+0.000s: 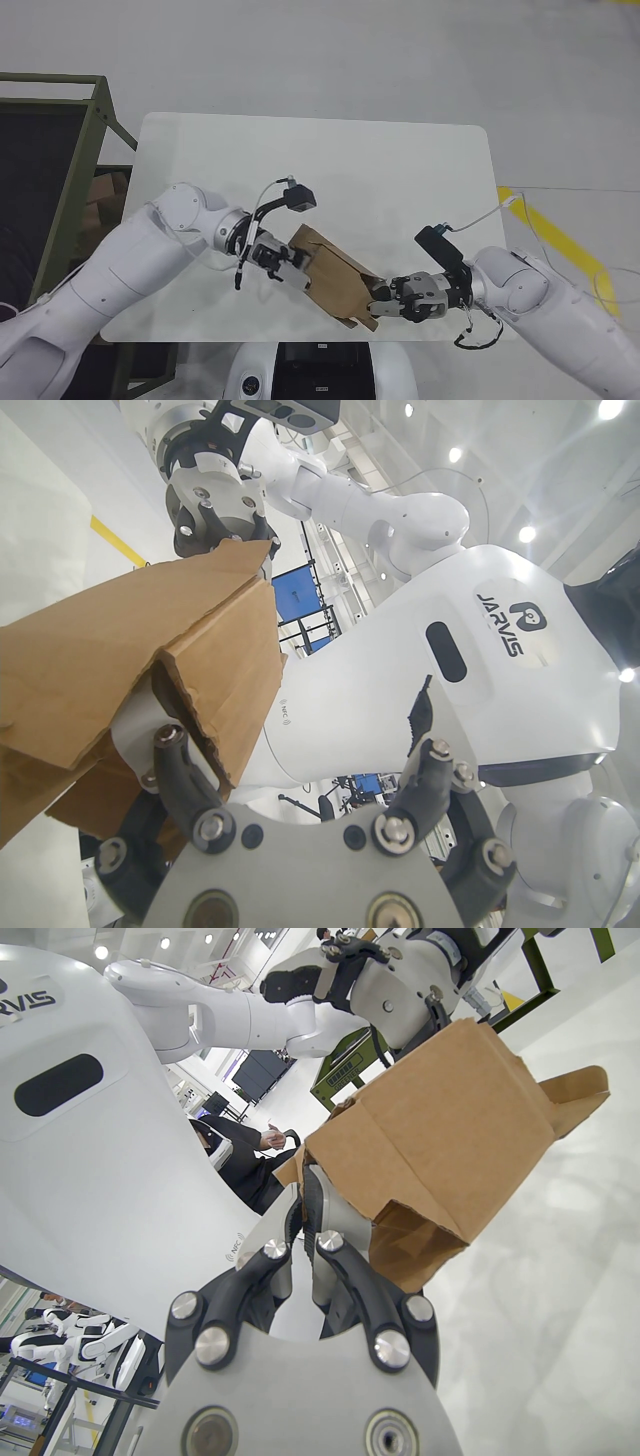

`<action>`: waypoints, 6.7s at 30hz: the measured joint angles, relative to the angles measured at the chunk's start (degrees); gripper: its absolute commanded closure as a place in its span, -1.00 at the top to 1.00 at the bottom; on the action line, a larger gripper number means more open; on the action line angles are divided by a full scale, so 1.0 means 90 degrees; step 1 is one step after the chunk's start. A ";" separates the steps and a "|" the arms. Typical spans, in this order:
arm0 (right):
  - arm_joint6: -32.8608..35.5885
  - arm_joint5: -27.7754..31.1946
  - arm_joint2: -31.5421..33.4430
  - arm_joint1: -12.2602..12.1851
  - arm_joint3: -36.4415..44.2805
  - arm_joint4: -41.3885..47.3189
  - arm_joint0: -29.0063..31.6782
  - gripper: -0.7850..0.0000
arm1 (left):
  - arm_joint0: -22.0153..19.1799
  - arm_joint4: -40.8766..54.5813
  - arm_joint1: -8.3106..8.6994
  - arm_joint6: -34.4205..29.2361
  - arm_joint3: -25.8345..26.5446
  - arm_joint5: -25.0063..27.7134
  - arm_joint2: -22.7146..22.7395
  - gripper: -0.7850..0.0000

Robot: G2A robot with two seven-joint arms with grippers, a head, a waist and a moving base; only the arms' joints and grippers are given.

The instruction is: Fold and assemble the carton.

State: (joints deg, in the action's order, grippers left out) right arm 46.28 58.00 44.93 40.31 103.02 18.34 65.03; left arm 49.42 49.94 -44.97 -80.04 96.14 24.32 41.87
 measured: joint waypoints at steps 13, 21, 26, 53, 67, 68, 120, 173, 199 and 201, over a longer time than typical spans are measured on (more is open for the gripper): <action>0.0000 0.0000 0.0023 -0.0020 0.0031 0.0037 0.0020 -1.00 | 0.0153 -0.0136 -0.0225 -0.0243 -0.0112 -0.0244 0.0244 0.60; 0.0000 0.0000 0.0046 -0.0039 0.0044 0.0009 0.0052 -1.00 | 0.0214 -0.0196 -0.0324 -0.0417 -0.0231 -0.0418 0.0403 0.17; 0.0000 0.0000 0.0026 -0.0051 0.0054 -0.0004 0.0043 -1.00 | 0.0257 -0.0244 -0.0384 -0.0510 -0.0269 -0.0511 0.0482 -0.04; 0.0000 0.0000 -0.0161 -0.0109 0.0032 -0.0003 -0.0096 -1.00 | 0.0293 -0.0678 -0.0499 -0.0606 -0.0337 -0.0607 0.0530 -0.53; 0.0000 0.0000 -0.0268 -0.0122 -0.0010 0.0019 -0.0197 -1.00 | 0.0224 -0.0815 -0.0449 -0.0477 -0.0314 -0.0479 0.0378 -1.00; 0.0000 0.0000 -0.0278 -0.0122 -0.0014 0.0023 -0.0205 -1.00 | 0.0218 -0.0819 -0.0445 -0.0459 -0.0313 -0.0460 0.0368 -1.00; -0.0778 0.0000 0.1842 0.0179 0.0192 -0.0402 0.1520 1.00 | 0.0886 -0.0060 -0.0458 0.0283 -0.0527 0.0279 0.1638 -1.00; -0.2475 -0.0452 0.2063 0.0584 0.1626 -0.3510 0.2236 1.00 | 0.0948 -0.0282 -0.0848 -0.0268 -0.0904 -0.0676 0.1733 -1.00; -0.2893 0.0000 0.1961 0.0613 0.1858 -0.3688 0.2103 1.00 | 0.1003 -0.0618 -0.0975 -0.0293 -0.0917 -0.0740 0.1810 -1.00; -0.2920 0.0000 0.1917 0.0609 0.1853 -0.3732 0.2066 1.00 | 0.0998 -0.0648 -0.0985 -0.0298 -0.0916 -0.0757 0.1801 -1.00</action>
State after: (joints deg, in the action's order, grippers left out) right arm 20.01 58.00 62.18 45.79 119.70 -15.25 83.62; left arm 58.40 44.10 -53.83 -82.72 87.90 17.51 58.08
